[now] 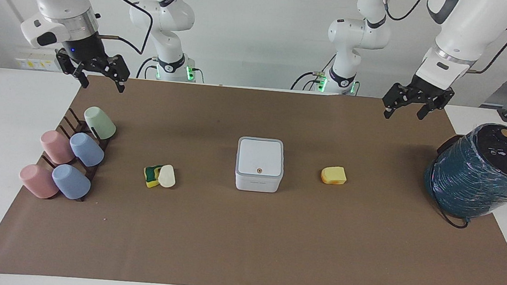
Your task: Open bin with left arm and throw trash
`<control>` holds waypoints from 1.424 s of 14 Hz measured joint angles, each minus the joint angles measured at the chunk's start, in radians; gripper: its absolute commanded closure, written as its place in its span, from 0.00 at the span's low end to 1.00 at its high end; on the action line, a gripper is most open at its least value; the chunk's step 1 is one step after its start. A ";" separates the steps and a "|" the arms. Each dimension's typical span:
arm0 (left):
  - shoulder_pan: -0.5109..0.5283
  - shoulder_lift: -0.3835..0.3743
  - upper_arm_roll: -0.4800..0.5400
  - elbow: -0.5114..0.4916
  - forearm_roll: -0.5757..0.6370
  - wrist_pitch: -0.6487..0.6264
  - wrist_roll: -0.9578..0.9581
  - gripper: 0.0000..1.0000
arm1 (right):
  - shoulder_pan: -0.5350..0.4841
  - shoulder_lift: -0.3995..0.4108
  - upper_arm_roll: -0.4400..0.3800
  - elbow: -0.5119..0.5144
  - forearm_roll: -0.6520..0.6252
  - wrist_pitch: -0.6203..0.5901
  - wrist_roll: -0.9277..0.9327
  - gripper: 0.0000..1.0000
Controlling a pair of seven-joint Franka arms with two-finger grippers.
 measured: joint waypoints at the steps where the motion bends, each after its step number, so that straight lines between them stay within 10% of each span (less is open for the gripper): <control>1: 0.000 0.000 0.000 0.000 0.000 0.000 0.000 0.00 | 0.000 0.000 0.000 0.000 -0.001 0.000 0.002 0.00; 7: 0.000 0.000 -0.005 -0.003 0.000 -0.001 0.000 0.07 | 0.000 0.000 0.002 -0.002 0.000 0.000 0.040 0.00; 9: -0.003 -0.001 -0.012 -0.013 0.000 -0.001 -0.001 0.59 | 0.000 0.000 0.002 -0.003 0.000 0.000 0.040 0.00; 12: -0.040 -0.018 -0.019 -0.060 0.000 -0.001 -0.009 0.98 | 0.000 0.000 0.002 -0.009 0.000 0.000 0.042 0.00; 20: -0.179 -0.070 -0.024 -0.220 -0.017 0.176 -0.241 1.00 | 0.049 -0.002 0.023 -0.215 0.004 0.330 0.031 0.00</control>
